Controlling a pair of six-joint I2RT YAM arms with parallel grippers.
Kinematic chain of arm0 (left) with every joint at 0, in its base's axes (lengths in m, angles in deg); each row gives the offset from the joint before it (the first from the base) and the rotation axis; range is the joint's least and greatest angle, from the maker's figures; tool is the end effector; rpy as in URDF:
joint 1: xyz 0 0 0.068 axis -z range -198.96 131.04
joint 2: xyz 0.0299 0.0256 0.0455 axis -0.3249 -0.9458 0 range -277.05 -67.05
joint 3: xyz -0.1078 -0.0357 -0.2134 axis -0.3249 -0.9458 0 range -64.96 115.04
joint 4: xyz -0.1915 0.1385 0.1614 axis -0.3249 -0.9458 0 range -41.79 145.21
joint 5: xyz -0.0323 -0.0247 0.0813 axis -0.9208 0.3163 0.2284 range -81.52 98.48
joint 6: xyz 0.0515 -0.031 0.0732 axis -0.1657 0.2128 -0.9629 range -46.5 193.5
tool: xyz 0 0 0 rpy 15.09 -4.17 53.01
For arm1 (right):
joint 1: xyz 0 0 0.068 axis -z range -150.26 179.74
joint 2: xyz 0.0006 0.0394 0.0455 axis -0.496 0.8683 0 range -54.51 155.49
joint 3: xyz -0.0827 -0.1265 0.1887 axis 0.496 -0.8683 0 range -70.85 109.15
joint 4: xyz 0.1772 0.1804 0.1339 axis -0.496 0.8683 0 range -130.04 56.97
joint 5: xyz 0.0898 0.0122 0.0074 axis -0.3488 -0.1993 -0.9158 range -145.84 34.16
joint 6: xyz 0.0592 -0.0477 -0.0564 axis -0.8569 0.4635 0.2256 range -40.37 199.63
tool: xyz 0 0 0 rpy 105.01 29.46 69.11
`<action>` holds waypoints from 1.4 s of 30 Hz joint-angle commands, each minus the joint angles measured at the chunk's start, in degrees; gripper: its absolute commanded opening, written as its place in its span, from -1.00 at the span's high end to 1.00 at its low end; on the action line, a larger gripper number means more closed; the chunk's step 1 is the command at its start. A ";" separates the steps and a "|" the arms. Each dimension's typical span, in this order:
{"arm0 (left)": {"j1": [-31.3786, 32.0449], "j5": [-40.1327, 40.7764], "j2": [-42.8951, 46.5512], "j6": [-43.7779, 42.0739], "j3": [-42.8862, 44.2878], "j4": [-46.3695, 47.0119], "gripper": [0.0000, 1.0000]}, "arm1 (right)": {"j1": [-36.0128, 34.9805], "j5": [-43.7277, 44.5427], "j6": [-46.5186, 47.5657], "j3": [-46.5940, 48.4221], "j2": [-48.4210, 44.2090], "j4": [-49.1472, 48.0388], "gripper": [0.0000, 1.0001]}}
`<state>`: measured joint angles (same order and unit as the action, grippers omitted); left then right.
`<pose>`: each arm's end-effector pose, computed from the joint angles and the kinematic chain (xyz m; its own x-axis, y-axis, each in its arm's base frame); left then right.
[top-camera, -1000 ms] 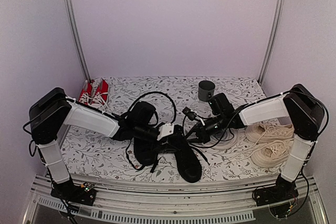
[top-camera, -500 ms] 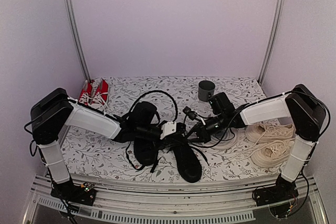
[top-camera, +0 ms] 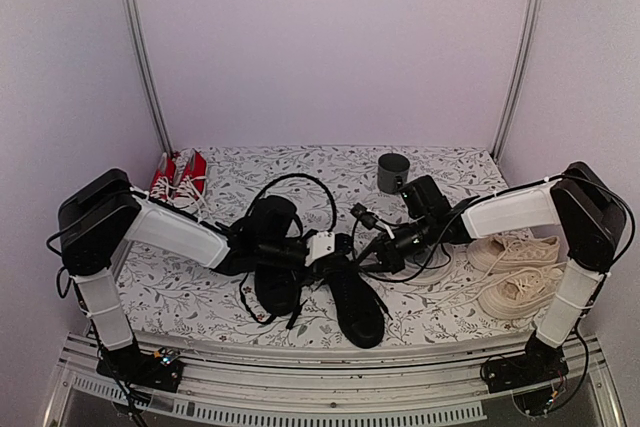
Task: Tie the shoes
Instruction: Tie the loops with the shoelace on the shoe.
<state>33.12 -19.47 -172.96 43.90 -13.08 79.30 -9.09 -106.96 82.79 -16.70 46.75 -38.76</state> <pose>0.2272 -0.3567 0.0774 0.2008 0.4523 -0.8690 0.9744 -0.0009 0.2247 0.2533 0.2892 0.0876 -0.5375 -0.4772 -0.6952 -0.8273 0.1386 0.5445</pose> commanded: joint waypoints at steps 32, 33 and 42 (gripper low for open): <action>2.18 4.11 -0.40 -12.27 0.94 -0.55 0.30 | 0.17 -0.23 0.45 -1.06 -1.93 -0.14 0.97; 2.11 3.75 -0.29 -11.71 0.68 -0.10 0.36 | 0.19 -0.22 0.45 -1.02 -2.03 -0.04 0.97; 1.89 2.23 -1.07 -8.09 -0.19 3.63 0.75 | 0.18 -0.50 0.45 -0.83 -2.19 0.20 0.97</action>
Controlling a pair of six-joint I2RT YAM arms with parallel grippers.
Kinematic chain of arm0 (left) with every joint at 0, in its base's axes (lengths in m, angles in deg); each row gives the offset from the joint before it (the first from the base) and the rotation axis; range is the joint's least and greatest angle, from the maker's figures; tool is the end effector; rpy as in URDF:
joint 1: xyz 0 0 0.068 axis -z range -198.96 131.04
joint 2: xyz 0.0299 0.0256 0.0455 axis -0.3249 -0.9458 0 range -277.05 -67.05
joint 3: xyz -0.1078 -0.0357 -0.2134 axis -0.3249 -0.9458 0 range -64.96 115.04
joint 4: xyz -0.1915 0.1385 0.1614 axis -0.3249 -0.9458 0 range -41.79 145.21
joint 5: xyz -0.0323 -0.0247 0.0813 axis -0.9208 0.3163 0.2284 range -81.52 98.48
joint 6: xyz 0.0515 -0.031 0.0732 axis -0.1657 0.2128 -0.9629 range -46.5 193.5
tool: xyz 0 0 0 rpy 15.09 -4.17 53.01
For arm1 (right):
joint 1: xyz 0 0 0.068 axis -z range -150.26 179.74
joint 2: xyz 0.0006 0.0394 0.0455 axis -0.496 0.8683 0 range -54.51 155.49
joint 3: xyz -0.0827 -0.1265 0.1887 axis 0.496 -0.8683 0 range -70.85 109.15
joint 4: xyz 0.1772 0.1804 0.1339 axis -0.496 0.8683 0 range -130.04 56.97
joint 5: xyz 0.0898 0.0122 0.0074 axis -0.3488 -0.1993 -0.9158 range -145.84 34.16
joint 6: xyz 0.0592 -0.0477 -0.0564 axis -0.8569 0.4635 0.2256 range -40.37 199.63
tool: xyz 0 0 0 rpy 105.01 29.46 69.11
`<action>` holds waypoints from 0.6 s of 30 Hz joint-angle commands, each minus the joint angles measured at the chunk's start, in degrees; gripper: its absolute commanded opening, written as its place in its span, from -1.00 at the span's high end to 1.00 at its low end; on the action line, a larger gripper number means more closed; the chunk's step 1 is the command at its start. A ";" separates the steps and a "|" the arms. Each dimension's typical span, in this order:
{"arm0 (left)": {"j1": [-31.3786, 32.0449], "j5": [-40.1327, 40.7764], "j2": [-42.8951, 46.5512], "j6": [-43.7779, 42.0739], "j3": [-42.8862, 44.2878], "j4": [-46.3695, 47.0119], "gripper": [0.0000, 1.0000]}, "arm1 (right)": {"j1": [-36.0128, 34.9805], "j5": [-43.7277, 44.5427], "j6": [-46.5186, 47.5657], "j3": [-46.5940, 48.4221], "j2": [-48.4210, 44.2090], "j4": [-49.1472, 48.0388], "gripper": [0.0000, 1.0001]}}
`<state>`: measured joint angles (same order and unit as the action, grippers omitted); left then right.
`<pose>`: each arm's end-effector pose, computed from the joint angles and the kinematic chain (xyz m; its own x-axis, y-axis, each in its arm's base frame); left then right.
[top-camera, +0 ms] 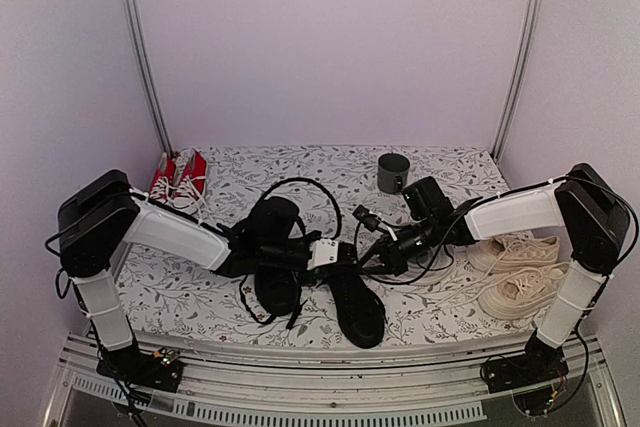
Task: Tie the shoes
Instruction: Tie the loops with the shoelace on the shoe.
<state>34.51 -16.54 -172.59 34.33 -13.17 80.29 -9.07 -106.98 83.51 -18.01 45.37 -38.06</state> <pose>0.2233 -0.3621 0.0807 0.3780 0.4513 -0.8083 0.9161 -0.0564 0.3970 0.2484 0.2852 0.0879 -0.5332 -0.4835 -0.6942 -0.8292 0.1363 0.5420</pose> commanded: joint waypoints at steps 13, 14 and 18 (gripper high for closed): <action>0.67 4.58 -2.54 0.86 -0.91 5.47 1.00 | 1.61 -3.49 1.07 -0.83 -3.48 1.08 0.50; 0.67 5.03 -2.42 0.78 -1.62 6.45 1.00 | 2.35 -4.52 1.05 -1.09 -3.91 0.76 0.43; 0.80 5.82 -1.93 1.02 -3.15 9.50 1.00 | 4.91 -5.87 -0.86 -0.51 -3.33 -2.48 0.38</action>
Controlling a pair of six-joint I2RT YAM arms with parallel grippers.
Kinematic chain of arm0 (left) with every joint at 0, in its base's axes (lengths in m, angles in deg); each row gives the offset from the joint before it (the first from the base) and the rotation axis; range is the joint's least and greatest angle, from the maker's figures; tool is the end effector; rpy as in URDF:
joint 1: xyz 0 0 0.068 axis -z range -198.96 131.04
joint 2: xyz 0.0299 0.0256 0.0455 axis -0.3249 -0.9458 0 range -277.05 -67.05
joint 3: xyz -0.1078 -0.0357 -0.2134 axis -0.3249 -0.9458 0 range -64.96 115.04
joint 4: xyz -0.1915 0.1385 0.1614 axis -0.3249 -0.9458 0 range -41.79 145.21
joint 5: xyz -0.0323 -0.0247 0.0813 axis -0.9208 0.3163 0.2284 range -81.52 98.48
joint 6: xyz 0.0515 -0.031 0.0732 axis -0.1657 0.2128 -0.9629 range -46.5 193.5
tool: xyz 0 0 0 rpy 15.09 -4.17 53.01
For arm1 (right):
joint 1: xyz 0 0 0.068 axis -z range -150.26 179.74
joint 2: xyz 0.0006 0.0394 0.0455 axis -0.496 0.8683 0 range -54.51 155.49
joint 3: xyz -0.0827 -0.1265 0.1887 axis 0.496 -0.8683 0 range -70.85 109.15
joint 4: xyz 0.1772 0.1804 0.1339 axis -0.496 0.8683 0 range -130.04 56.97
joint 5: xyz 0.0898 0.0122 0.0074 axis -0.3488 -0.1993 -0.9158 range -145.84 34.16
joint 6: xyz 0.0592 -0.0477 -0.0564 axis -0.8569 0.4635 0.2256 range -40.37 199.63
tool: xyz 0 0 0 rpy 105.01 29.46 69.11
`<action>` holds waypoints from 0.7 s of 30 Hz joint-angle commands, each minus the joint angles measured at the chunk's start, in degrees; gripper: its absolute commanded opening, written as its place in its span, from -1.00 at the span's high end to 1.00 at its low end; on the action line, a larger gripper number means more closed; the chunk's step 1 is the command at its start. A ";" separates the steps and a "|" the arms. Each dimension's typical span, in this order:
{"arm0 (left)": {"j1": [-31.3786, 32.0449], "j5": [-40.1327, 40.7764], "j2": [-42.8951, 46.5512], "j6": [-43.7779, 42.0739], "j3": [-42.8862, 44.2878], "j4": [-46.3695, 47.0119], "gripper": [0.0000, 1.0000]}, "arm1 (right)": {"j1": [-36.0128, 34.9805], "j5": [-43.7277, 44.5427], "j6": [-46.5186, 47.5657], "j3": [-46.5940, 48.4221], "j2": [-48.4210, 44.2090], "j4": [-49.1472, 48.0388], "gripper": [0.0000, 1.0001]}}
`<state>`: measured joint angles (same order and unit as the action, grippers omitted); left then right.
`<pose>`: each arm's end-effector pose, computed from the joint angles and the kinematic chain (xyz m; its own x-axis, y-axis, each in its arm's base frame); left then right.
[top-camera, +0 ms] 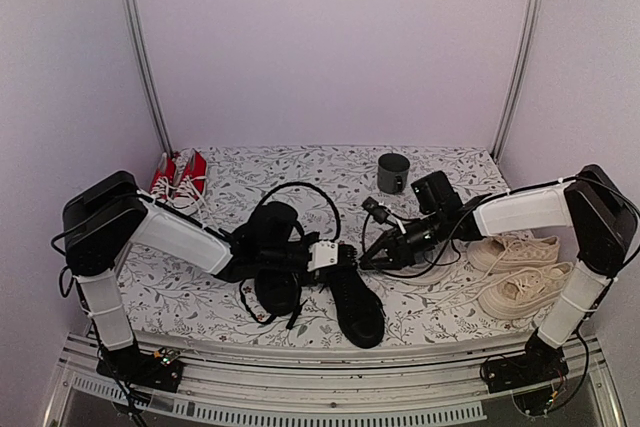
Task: Tie the shoes
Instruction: Tie the loops with the shoelace on the shoe.
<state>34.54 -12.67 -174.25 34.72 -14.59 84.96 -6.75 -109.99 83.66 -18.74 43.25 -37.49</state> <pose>0.2275 -0.3592 0.0706 0.3782 0.4711 -0.7969 0.9030 0.0020 0.4297 0.2535 0.2737 0.0987 -0.5427 -0.4528 -0.7075 -0.8229 0.1179 0.5558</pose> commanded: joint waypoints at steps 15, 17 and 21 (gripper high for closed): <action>0.82 2.04 -0.95 1.91 -2.80 8.46 1.00 | 1.94 -8.25 -3.68 5.07 11.19 -9.08 0.73; 0.82 2.51 -1.04 1.91 -2.95 8.60 1.00 | 1.36 -10.20 -3.59 4.24 11.43 -9.46 0.74; 0.82 3.46 -1.08 2.10 -3.30 9.27 1.00 | 0.53 -11.50 -3.04 3.70 11.71 -9.44 0.73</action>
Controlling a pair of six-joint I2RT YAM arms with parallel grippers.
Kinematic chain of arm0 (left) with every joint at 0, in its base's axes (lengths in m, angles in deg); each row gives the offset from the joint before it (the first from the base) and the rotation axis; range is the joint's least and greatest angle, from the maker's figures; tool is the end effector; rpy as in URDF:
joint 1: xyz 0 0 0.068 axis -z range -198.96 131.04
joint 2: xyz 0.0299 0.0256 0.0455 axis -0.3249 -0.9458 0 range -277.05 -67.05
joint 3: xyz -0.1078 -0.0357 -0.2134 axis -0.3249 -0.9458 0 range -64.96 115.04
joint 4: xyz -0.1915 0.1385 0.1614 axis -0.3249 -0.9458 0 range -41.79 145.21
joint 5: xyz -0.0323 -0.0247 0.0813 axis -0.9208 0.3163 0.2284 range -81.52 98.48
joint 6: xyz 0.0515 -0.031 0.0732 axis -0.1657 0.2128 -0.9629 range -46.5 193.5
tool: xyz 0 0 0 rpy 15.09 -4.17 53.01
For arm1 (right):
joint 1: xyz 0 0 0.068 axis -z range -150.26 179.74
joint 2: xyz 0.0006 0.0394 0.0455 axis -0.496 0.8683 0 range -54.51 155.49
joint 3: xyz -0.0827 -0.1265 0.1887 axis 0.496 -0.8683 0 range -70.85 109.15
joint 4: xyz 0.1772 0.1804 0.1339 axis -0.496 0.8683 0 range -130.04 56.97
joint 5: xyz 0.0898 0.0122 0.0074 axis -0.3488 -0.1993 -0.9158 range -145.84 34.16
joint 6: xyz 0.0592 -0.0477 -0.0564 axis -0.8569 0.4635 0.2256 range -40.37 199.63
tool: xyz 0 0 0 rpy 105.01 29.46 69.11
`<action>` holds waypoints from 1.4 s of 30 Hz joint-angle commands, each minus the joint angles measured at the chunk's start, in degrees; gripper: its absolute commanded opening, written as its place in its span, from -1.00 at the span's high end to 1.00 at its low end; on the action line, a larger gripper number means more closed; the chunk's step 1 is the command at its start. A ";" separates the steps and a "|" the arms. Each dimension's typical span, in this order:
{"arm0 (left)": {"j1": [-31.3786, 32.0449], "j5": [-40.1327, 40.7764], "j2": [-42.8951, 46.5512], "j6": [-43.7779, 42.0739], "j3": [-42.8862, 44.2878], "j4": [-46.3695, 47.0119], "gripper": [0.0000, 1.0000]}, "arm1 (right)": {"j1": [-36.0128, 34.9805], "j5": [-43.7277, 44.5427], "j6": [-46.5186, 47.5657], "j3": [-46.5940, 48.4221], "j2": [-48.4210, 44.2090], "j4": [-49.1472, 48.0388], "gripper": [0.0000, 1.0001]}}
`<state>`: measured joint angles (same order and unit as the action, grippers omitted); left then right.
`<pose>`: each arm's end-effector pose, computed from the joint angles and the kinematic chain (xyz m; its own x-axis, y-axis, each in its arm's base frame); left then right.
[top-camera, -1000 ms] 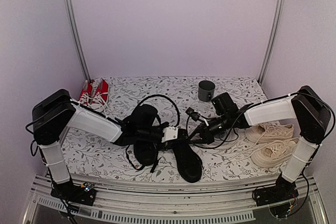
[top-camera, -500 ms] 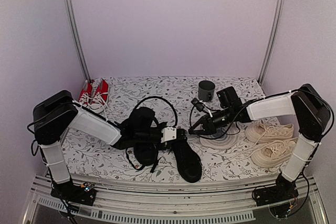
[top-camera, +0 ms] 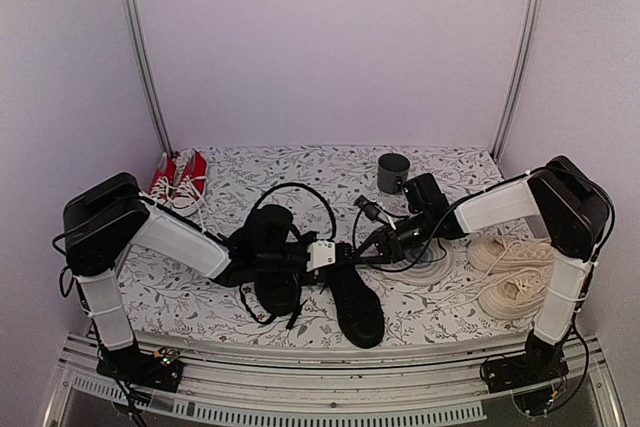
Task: Tie the shoes
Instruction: Tie the loops with the shoelace on the shoe.
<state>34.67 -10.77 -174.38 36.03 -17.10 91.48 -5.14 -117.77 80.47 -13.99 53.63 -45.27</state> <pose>0.2269 -0.3555 0.0705 0.3864 0.4440 -0.8084 0.8880 0.0578 0.4561 0.2752 0.2837 0.0775 -0.5791 -0.4122 -0.7034 -0.7801 0.0296 0.6249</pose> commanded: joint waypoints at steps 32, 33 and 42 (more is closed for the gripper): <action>0.38 3.38 -1.46 4.87 -3.34 9.87 1.00 | -3.20 0.44 -2.33 -4.17 -0.06 -5.87 0.68; 0.39 2.92 -1.43 4.93 -3.37 9.87 1.00 | -3.19 0.94 -2.47 -4.01 -0.03 -6.03 0.66; 0.44 2.42 -1.39 4.24 -4.50 9.75 1.00 | -1.92 3.53 -2.46 -5.78 -3.66 -6.39 0.50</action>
<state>34.95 -8.71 -175.10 40.60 -20.58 99.43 -7.96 -115.37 77.76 -17.73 53.76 -50.38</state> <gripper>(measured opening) 0.005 0.193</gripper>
